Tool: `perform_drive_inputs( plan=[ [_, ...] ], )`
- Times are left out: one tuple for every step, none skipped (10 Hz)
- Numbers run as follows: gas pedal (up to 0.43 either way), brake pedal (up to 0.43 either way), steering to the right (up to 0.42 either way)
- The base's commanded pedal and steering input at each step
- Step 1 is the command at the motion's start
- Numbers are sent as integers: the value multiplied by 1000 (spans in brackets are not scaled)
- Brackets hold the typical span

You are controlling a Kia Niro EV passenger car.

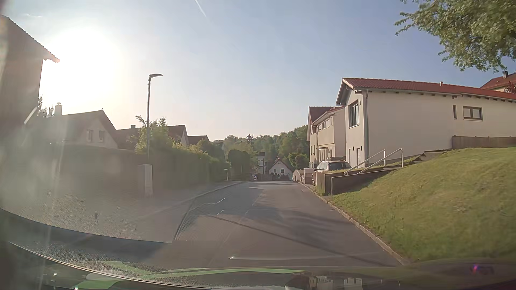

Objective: Follow the waypoints while adhering to traffic rules and regulations

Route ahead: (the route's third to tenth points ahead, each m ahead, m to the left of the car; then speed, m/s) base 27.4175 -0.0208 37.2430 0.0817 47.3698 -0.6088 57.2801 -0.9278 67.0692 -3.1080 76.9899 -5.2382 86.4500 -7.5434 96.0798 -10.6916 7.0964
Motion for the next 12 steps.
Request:
perform_drive_inputs(
  plan=[
    [0,0,-3],
    [0,0,-2],
    [0,0,-2],
    [0,0,-2],
    [0,0,-2],
    [0,0,-2],
    [0,0,-4],
    [0,0,-6],
    [0,0,-6],
    [0,0,-6],
    [0,0,-6],
    [0,0,-6]
  ],
)
